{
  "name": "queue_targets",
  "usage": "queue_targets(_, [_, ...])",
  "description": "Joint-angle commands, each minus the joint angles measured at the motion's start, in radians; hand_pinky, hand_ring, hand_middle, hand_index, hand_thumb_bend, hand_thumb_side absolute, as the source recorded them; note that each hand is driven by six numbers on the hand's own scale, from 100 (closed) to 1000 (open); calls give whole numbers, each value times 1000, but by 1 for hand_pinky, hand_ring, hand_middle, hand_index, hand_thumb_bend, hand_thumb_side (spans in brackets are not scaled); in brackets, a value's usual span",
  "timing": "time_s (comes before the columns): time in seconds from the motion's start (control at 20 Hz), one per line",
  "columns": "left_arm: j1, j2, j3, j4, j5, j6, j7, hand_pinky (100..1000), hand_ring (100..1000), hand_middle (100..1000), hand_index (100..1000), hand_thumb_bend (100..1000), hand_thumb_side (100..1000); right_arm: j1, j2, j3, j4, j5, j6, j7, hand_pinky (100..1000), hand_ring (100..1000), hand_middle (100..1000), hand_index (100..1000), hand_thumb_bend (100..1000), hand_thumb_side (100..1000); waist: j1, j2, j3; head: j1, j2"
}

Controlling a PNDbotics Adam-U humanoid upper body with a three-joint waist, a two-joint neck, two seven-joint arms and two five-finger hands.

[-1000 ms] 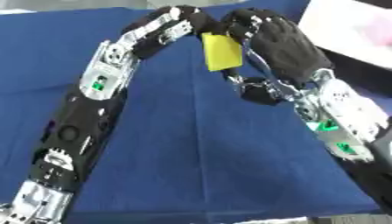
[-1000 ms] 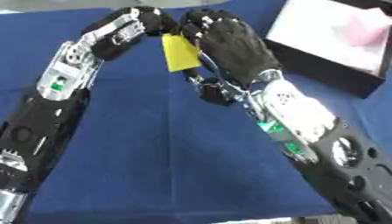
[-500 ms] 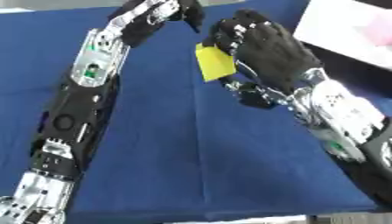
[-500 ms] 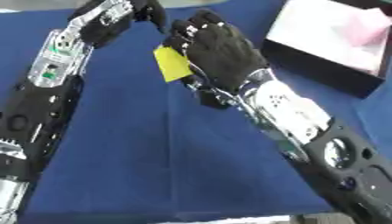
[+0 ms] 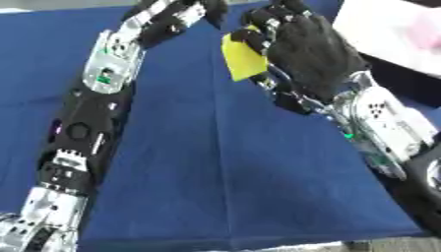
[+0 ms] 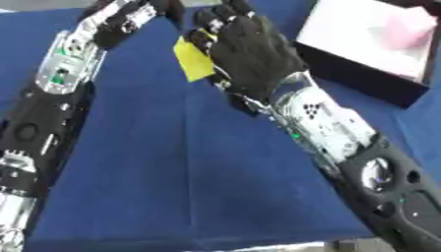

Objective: Pick up the objects with one hand, pass them to the other hand, and then place them into the box on the other side of the table.

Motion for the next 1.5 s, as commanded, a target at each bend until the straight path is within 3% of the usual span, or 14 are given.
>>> queue_targets(0.05, [9,118,3,-102,128,-79,-44,699,577,549,674,100,697,16,-96,-94,4,-46,149,-24,768,823,762,385,161,100,1,-27,8,-40,-3])
queue_targets(0.25, [101,204,32,-259,315,-16,-37,697,566,536,668,100,674,40,-175,-197,184,-199,387,-170,660,849,745,439,100,100,11,-35,37,-105,-3])
queue_targets(0.4, [196,223,64,-381,408,46,-39,697,565,534,670,100,676,23,-210,-268,386,-356,517,-324,627,871,751,697,100,100,14,-42,68,-154,-3])
queue_targets(0.5, [254,218,83,-448,443,84,-43,696,563,532,671,100,679,9,-233,-292,517,-444,541,-396,695,919,823,959,100,423,13,-45,90,-183,-3])
queue_targets(0.6, [310,206,101,-504,462,120,-47,695,563,532,672,100,686,0,-257,-303,632,-510,541,-390,834,993,925,1000,100,670,11,-49,113,-210,-3])
queue_targets(0.7, [359,195,117,-547,471,152,-50,695,562,530,671,100,697,5,-290,-296,690,-541,529,-309,1000,1000,999,1000,100,688,7,-53,125,-225,-3])
queue_targets(0.75, [381,191,124,-563,473,166,-52,695,561,529,670,100,700,12,-310,-286,695,-529,522,-246,1000,1000,1000,1000,171,663,4,-54,129,-229,-3])
queue_targets(0.85, [418,186,136,-586,467,191,-57,694,561,529,670,100,710,28,-350,-267,676,-451,506,-81,1000,1000,1000,1000,460,547,-2,-58,131,-232,-3])
queue_targets(0.95, [443,177,144,-598,456,209,-63,694,560,528,669,100,716,39,-381,-264,641,-323,485,99,1000,994,1000,1000,443,435,-6,-64,132,-231,-3])
queue_targets(1.0, [453,171,147,-602,450,217,-65,694,560,528,668,100,720,42,-394,-270,618,-245,472,184,1000,988,1000,1000,341,429,-8,-66,132,-231,-3])
queue_targets(1.05, [461,166,149,-606,446,224,-69,694,560,527,668,100,724,43,-403,-279,592,-168,456,261,1000,983,1000,1000,442,495,-9,-68,132,-231,-3])
queue_targets(1.2, [484,151,151,-613,431,241,-85,693,559,526,668,100,735,48,-429,-308,501,50,391,457,1000,945,1000,1000,438,706,-15,-75,132,-231,-3])
queue_targets(1.35, [499,141,154,-617,418,250,-95,692,558,525,668,100,738,53,-445,-342,376,248,307,544,1000,904,1000,1000,443,571,-18,-78,125,-218,-3])
queue_targets(1.5, [511,134,160,-621,404,251,-97,692,557,524,665,100,740,73,-420,-380,201,384,244,517,1000,877,1000,1000,431,317,-18,-80,110,-178,-3])
